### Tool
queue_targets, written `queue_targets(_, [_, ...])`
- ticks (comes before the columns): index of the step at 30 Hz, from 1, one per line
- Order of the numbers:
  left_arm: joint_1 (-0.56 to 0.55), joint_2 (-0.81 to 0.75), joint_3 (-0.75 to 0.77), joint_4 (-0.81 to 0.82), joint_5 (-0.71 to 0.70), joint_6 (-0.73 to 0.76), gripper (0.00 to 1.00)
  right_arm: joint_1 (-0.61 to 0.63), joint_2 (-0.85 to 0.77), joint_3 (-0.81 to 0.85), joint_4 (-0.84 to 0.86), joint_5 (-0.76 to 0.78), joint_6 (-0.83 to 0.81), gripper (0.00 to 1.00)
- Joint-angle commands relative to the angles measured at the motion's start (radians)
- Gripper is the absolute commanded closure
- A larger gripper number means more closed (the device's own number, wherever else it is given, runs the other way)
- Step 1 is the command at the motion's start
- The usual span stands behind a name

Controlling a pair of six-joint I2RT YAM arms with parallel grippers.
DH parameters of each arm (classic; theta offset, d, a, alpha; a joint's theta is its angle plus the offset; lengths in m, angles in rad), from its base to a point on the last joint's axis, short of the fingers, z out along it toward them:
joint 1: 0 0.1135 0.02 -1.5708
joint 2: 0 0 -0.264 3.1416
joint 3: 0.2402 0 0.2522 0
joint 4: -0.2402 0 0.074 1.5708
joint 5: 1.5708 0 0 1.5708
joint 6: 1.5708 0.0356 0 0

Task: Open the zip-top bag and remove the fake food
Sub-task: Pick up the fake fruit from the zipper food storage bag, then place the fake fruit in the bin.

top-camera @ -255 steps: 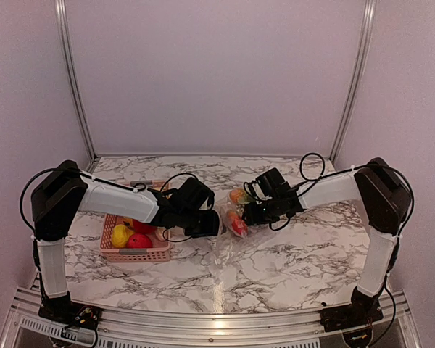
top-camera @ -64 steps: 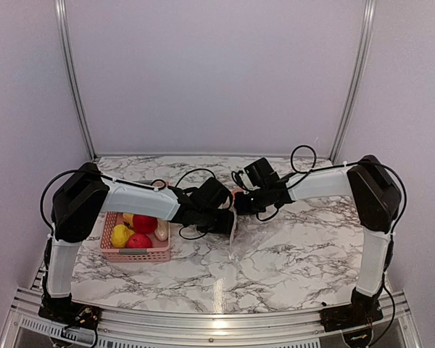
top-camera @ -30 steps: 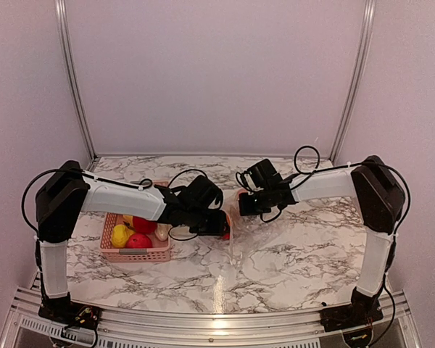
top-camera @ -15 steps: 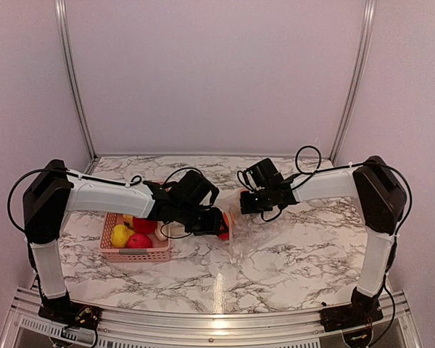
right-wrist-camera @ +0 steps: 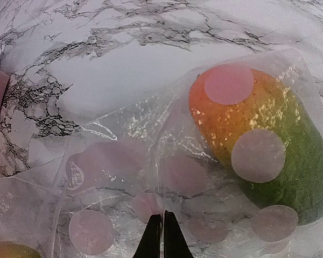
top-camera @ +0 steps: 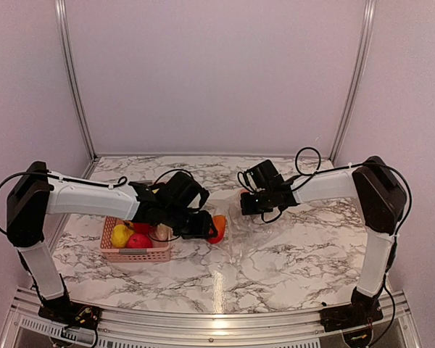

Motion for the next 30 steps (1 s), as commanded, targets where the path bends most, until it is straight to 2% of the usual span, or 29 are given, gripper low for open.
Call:
queue_targets(1, [0.005,-0.067,-0.023,-0.039,-0.005,0.011,0.62,-0.011,-0.033,-0.005,0.020,-0.002,-0.008,0.94])
queue_targets(11, [0.005,-0.150,-0.066,-0.123,-0.030,0.024,0.62,-0.011,-0.052,0.019,0.016,-0.029,-0.016,0.69])
queue_targets(24, [0.004,-0.325,-0.192,-0.210,-0.078,-0.017,0.62,-0.011,-0.092,0.046,0.004,-0.064,-0.021,0.50])
queue_targets(30, [0.003,-0.427,-0.222,-0.284,-0.113,-0.040,0.62,-0.012,-0.098,0.048,0.005,-0.067,-0.024,0.46])
